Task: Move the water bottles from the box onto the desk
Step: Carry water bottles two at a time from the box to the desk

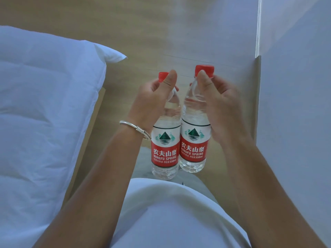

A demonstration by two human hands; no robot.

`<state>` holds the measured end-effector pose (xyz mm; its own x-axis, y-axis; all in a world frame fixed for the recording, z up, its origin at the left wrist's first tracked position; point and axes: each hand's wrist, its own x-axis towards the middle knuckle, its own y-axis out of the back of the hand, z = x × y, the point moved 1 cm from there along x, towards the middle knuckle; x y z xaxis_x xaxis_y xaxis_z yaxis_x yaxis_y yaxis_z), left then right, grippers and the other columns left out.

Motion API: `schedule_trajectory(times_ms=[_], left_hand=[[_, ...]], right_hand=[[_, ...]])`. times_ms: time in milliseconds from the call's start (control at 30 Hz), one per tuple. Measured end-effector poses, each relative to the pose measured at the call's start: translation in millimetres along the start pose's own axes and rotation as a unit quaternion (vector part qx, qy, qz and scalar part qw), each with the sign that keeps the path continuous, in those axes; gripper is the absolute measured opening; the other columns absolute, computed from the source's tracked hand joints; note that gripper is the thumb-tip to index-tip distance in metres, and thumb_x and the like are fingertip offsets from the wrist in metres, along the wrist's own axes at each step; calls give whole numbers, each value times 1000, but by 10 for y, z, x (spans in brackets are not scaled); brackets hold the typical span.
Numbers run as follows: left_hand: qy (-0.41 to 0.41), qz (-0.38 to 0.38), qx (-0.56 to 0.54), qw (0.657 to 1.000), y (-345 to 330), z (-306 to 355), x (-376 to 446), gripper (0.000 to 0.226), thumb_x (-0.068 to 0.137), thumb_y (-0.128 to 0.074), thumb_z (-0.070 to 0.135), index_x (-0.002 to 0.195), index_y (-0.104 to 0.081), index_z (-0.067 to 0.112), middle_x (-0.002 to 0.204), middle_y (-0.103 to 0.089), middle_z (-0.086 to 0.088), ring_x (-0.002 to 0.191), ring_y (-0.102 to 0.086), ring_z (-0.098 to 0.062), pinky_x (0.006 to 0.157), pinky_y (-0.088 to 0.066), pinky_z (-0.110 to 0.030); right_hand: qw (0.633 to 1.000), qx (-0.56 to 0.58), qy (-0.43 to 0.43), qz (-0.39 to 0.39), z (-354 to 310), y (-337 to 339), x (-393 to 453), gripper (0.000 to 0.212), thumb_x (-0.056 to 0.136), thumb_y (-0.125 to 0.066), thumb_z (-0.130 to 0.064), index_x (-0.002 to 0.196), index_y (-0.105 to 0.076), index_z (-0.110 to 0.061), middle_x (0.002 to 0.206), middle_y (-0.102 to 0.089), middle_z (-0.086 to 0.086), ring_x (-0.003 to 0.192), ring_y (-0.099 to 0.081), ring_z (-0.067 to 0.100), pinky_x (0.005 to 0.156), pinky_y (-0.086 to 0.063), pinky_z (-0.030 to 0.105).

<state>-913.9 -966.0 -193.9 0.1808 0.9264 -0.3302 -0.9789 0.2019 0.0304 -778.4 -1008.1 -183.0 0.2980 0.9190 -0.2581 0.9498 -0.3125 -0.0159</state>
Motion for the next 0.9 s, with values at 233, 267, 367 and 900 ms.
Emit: schedule_trajectory(times_ms=[233, 267, 367, 900], left_hand=[[7, 46, -36, 998, 413, 173, 1312, 59, 98, -52, 47, 92, -60, -12, 59, -56, 8, 69, -64, -12, 61, -57, -27], [8, 50, -41, 998, 488, 212, 1517, 60, 98, -52, 47, 94, -60, -12, 57, -55, 9, 68, -63, -13, 61, -56, -27], [16, 76, -46, 996, 750, 379, 2219, 54, 97, -53, 49, 92, -61, -4, 56, -52, 7, 59, -58, -12, 58, -53, -24], [23, 206, -121, 971, 2255, 1265, 4231, 53, 95, -55, 52, 51, -43, 25, 50, -40, 8, 52, -41, -16, 65, -38, -35]], right_hand=[[997, -31, -38, -66, -109, -541, 1351, 27, 96, -59, -37, 81, -70, -17, 83, -68, 10, 79, -68, 29, 84, -58, 54], [996, -39, -41, -71, -136, -636, 1567, 27, 96, -59, -37, 81, -70, -16, 83, -69, 10, 80, -68, 30, 83, -59, 53], [993, -64, -43, -84, -297, -989, 2276, 29, 94, -59, -39, 85, -71, -14, 84, -69, 11, 79, -67, 29, 83, -58, 52], [963, -118, -31, -239, -1129, -2857, 4537, 42, 100, -53, -34, 93, -62, 6, 79, -63, 10, 73, -61, 22, 81, -54, 47]])
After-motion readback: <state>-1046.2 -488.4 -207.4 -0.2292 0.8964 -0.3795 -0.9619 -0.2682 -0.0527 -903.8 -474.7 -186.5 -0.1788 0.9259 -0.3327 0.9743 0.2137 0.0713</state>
